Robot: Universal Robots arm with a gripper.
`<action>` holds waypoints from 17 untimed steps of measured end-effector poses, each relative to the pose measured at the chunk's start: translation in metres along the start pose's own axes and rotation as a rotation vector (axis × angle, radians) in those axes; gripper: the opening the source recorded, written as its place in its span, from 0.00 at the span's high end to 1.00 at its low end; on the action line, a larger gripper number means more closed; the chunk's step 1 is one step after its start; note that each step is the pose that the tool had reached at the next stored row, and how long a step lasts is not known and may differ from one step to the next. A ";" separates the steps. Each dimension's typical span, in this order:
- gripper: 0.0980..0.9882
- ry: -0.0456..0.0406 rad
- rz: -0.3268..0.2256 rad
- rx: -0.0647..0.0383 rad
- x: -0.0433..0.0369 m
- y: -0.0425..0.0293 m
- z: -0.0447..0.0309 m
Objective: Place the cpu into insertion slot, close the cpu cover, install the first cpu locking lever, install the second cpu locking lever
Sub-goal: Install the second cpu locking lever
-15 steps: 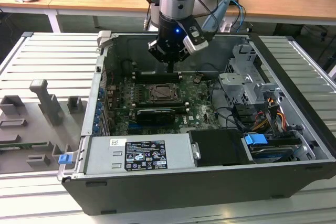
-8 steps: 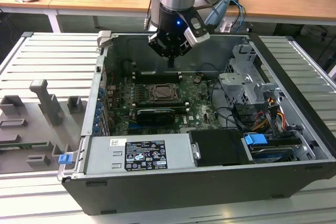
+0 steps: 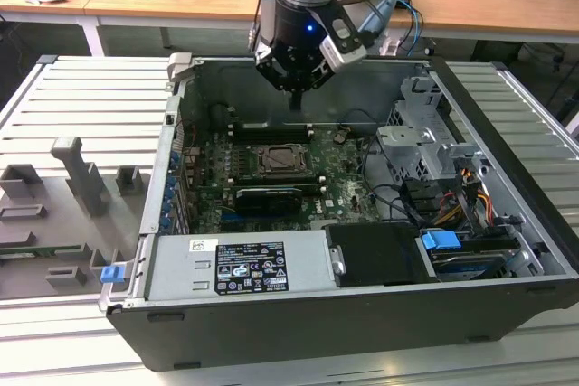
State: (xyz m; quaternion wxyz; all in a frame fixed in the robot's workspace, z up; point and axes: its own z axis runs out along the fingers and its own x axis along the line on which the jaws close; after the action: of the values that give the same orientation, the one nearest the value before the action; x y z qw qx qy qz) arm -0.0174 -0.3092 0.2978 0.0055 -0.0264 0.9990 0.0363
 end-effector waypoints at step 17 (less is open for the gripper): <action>0.99 0.0063 0.000 0.000 0.0074 -0.0333 0.0194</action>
State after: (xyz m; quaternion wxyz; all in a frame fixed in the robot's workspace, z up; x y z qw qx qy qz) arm -0.0228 -0.3414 0.2759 0.0023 -0.0264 0.9990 0.0364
